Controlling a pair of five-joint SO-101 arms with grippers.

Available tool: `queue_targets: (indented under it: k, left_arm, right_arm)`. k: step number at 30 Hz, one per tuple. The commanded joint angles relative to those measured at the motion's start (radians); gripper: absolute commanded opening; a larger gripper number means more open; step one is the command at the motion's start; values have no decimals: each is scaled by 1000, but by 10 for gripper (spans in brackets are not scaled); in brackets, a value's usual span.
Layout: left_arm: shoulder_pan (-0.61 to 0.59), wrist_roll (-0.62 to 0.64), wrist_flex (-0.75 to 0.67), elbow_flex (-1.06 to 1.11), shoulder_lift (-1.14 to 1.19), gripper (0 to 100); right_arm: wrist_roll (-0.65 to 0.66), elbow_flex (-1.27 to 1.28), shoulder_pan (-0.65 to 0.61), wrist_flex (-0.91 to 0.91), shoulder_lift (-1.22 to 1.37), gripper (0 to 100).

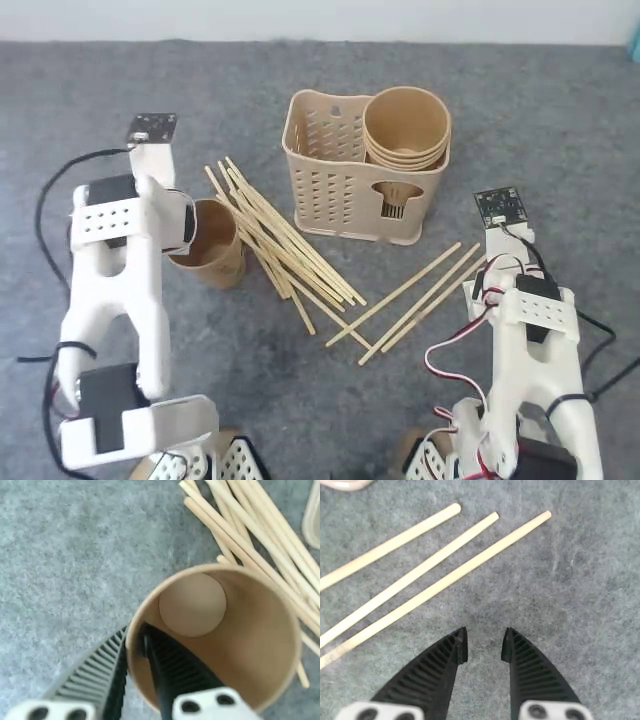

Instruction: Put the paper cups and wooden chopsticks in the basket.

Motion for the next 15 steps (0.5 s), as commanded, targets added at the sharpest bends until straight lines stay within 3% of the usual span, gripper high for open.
queue_targets:
  k: [1, 9, 15]
  left_arm:
    - [-9, 0, 68, -68, -55, 12]
    - [-9, 2, 253, -285, -55, 12]
    - [-9, 101, 368, -469, -55, 12]
  right_arm:
    - [20, 9, -10, -8, -35, 123]
    - [20, 9, -10, -8, -35, 123]
    - [20, 9, -10, -8, -35, 123]
